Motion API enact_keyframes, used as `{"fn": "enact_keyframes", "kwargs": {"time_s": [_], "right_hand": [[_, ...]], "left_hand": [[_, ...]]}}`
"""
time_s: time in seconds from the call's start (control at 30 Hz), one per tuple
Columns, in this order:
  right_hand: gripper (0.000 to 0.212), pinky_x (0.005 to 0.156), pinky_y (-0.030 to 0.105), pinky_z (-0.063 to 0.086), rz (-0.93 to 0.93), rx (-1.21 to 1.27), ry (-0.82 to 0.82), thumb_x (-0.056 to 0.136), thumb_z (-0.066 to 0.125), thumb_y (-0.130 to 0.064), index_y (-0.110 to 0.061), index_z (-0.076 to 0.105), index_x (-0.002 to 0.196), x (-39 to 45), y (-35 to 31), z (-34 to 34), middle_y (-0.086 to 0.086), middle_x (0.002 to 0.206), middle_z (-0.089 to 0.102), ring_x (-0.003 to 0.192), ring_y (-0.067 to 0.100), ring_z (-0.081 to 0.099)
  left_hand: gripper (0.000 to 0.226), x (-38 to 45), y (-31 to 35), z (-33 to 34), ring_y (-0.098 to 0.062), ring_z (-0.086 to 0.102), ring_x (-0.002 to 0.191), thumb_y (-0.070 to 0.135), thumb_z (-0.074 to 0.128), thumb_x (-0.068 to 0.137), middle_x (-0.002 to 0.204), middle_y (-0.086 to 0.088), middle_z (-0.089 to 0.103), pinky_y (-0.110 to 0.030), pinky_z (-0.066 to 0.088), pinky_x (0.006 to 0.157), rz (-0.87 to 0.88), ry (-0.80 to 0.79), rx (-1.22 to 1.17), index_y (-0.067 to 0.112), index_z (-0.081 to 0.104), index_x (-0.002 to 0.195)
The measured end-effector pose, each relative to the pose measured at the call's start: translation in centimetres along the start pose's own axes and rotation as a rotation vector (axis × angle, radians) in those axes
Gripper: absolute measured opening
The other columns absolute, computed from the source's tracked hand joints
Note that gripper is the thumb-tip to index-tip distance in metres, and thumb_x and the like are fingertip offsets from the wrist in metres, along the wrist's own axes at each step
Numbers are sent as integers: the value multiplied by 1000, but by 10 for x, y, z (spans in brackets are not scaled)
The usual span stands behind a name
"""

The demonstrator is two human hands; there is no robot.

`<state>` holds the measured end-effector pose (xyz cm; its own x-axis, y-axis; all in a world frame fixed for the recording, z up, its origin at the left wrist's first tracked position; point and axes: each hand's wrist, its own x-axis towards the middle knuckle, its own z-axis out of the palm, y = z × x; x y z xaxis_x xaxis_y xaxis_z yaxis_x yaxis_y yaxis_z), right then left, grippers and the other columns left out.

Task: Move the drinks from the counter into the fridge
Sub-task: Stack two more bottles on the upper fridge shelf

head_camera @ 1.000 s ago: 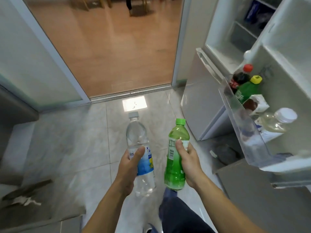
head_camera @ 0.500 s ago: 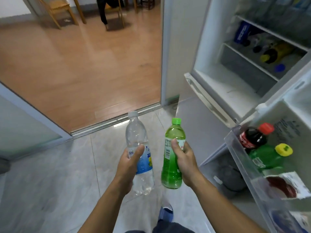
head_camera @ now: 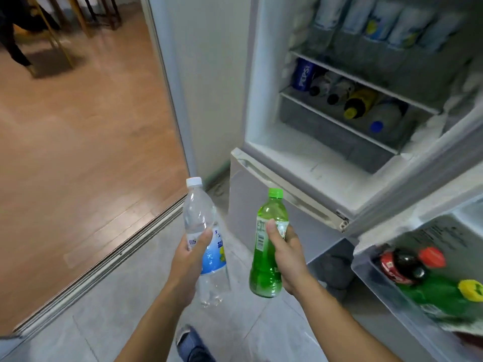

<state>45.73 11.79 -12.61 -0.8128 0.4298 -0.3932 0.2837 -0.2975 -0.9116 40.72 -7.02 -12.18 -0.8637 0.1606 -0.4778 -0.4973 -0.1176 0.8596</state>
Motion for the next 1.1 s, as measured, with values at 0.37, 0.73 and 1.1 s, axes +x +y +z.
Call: {"fn": "enact_keyframes", "kwargs": {"time_s": [0.37,0.73,1.1], "right_hand": [[42,77,34,59,-119,162,338,75,73,-49,-35,64,114,49,-74,11,-7,105,75,95,14,73],[15,68,9,48,-548,73,802,89,70,-37,-38,58,98,158,-238,-59,-18,95,68,82,-8,64],[60,104,26,44,-631,31,1037,93,64,-43,-14,47,144,256,-365,-127,2,142,55,131,18,51]], "left_hand": [[48,115,91,67,-31,72,97,49,75,72,105,-9,75,-50,57,87,20,-417,108,24,69,112],[27,178,185,233,-19,75,81,50,76,71,88,2,77,-26,57,59,232,-601,170,35,69,93],[39,217,240,327,-10,74,79,64,78,53,88,10,75,-24,57,62,323,-662,79,45,68,86]]}}
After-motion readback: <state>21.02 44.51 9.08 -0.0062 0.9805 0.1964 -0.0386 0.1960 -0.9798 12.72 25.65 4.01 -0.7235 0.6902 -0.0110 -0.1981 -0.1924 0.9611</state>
